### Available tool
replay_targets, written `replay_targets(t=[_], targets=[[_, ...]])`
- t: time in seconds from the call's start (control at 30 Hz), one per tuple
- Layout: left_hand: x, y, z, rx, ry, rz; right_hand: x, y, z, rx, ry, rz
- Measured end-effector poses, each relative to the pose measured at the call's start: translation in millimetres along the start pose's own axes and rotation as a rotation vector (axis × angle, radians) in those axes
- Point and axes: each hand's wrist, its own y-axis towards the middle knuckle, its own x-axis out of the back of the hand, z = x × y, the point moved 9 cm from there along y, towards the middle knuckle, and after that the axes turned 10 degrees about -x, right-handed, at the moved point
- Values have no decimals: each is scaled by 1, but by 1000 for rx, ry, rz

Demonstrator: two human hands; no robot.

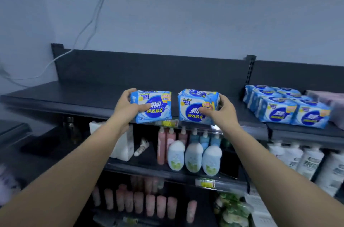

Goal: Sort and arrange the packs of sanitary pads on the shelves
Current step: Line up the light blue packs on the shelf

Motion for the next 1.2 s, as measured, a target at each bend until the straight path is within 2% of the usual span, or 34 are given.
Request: replay_targets(t=[0.27, 0.5, 0.67, 0.83, 1.0, 1.1, 1.2], targets=[[-123, 41, 25, 5, -32, 168, 95, 31, -28, -67, 18, -115], [-214, 93, 48, -8, -51, 256, 136, 70, -36, -92, 2, -110], [-268, 139, 57, -40, -18, 279, 142, 107, -49, -124, -176, -48], [-313, 177, 78, -53, 68, 311, 149, 144, -60, -141, -420, -86], [-340, 208, 105, -55, 90, 283, 135, 174, -52, -38, -722, -109], [-355, 219, 116, -51, 112, 305, 130, 190, -54, -30, -807, -139], [-371, 228, 125, -50, 136, 348, 129, 202, -51, 3, -1097, -215]])
